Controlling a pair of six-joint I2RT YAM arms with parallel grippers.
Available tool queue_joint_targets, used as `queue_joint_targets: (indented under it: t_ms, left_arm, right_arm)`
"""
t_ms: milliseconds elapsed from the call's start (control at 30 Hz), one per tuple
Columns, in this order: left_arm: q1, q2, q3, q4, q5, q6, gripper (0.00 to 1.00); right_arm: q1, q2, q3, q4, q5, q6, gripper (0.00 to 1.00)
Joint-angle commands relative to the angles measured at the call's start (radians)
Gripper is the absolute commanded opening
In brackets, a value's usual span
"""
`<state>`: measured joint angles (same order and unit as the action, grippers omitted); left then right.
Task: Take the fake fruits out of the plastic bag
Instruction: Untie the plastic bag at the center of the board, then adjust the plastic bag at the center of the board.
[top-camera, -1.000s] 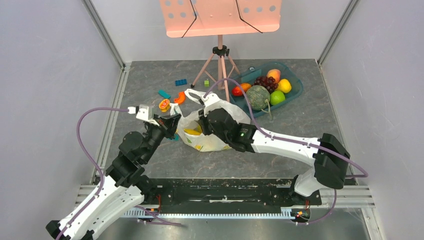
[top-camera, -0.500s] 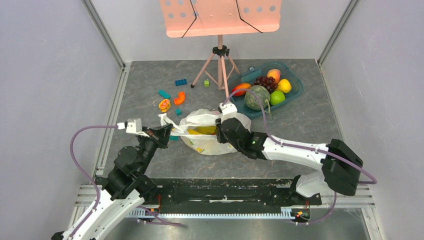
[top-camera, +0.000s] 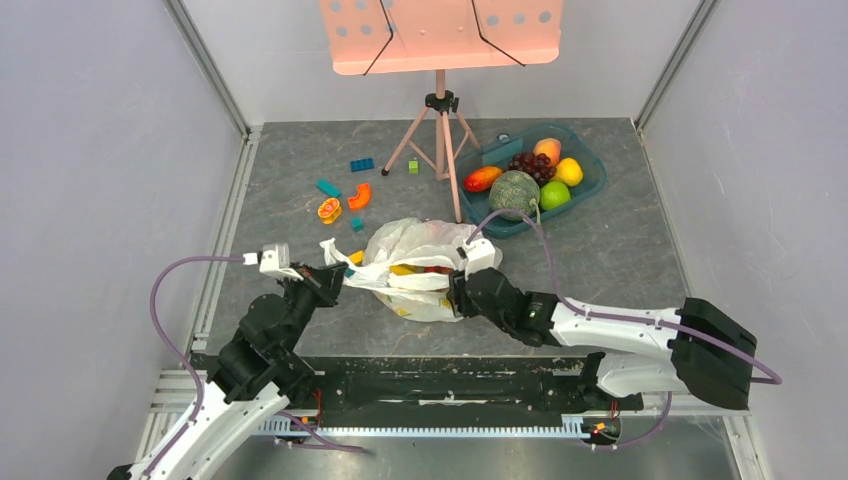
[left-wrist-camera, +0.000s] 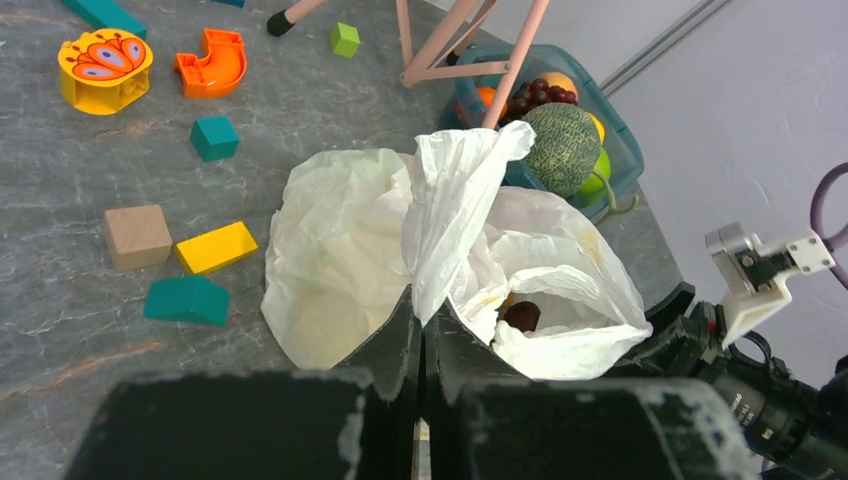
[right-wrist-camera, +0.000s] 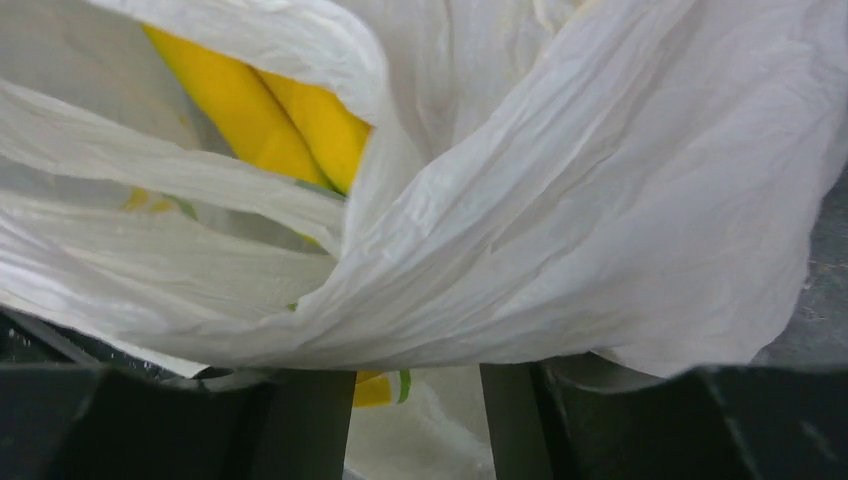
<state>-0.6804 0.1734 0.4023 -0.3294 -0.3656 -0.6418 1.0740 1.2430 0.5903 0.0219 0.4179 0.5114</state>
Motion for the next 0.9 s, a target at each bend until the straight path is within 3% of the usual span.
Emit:
queue_joint_targets:
  t_ms: [0, 333, 533, 600, 800, 867]
  left_arm:
    - [0.003, -0.015, 0.009, -0.035, -0.011, -0.052, 0.02]
    - [0.003, 0.029, -0.003, -0.038, 0.124, -0.047, 0.02]
    - [0.002, 0.001, 0.001, -0.068, 0.116, -0.046, 0.02]
    - [0.003, -0.001, 0.004, -0.075, 0.112, -0.046, 0.02]
    - [0.003, 0.007, 0.011, -0.076, 0.11, -0.048, 0.02]
    - [0.003, 0.012, 0.013, -0.071, 0.115, -0.047, 0.02]
  right_arm:
    - [0.055, -0.023, -0.053, 0.104, -0.049, -0.075, 0.5]
    - [0.175, -0.065, -0.056, 0.199, -0.118, -0.275, 0.6]
    - [0.175, -0.097, 0.001, 0.193, 0.018, -0.272, 0.62]
    - [0.173, -0.085, 0.033, 0.188, 0.052, -0.262, 0.6]
    - [0.175, -0.029, 0.122, 0.18, 0.017, -0.241, 0.44]
    - [0.174, -0.011, 0.128, 0.198, -0.029, -0.269, 0.46]
